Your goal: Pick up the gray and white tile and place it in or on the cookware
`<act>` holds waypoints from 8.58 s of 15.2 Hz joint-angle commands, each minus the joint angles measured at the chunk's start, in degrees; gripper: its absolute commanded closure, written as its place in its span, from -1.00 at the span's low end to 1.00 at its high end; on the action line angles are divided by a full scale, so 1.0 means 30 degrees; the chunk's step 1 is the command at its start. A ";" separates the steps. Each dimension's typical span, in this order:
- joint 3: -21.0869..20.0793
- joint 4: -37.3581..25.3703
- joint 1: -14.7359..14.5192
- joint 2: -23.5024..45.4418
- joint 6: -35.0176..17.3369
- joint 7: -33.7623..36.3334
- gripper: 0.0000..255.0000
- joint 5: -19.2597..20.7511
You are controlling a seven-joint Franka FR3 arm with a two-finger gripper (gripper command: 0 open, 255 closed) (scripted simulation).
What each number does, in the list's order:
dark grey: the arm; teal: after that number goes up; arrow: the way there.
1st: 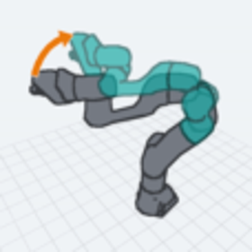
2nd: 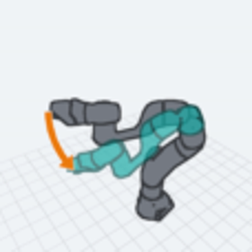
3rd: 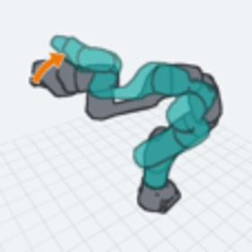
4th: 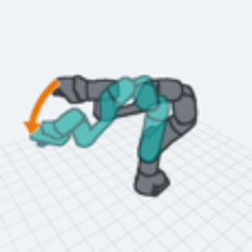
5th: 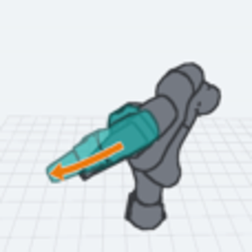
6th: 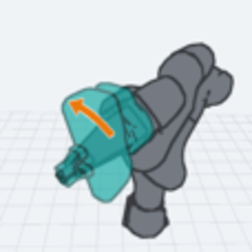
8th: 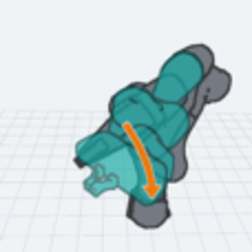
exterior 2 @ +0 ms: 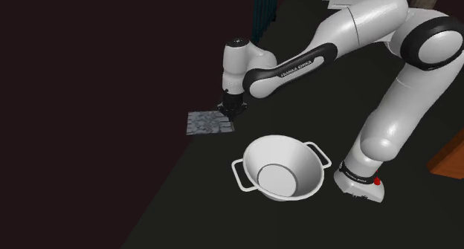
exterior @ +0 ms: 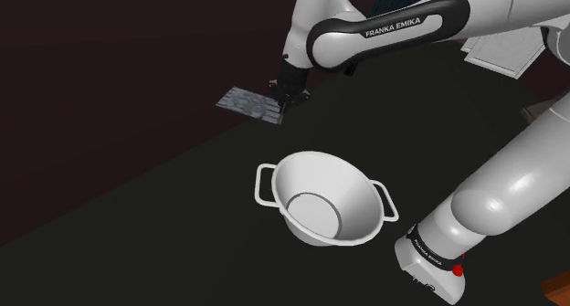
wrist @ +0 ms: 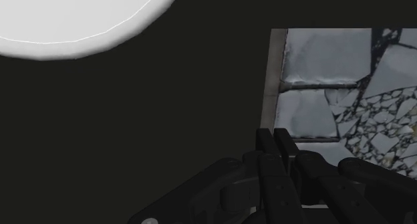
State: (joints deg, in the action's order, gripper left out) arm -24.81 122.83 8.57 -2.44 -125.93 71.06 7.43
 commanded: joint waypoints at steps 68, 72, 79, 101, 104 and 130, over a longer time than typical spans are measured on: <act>0.5864 1.6970 -0.8008 -1.8621 0.5068 -0.3721 -1.00 -1.0510; 0.5864 1.6970 -0.8008 -1.8621 0.5068 -0.3721 1.00 -1.0510; 0.5864 1.6970 -0.8008 -1.8621 0.5068 -0.3721 -1.00 -1.0510; -0.2877 1.1695 -1.2449 -1.0498 0.2216 -0.9134 -1.00 -0.2154; -0.2877 1.1692 -1.2449 -1.0498 0.2220 -0.9134 -1.00 -0.2154; -0.1464 0.8941 -1.2764 -1.2600 0.6841 -1.0680 1.00 -0.2111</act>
State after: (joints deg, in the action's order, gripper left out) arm -29.48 150.10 -29.62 -39.74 -106.34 39.31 1.09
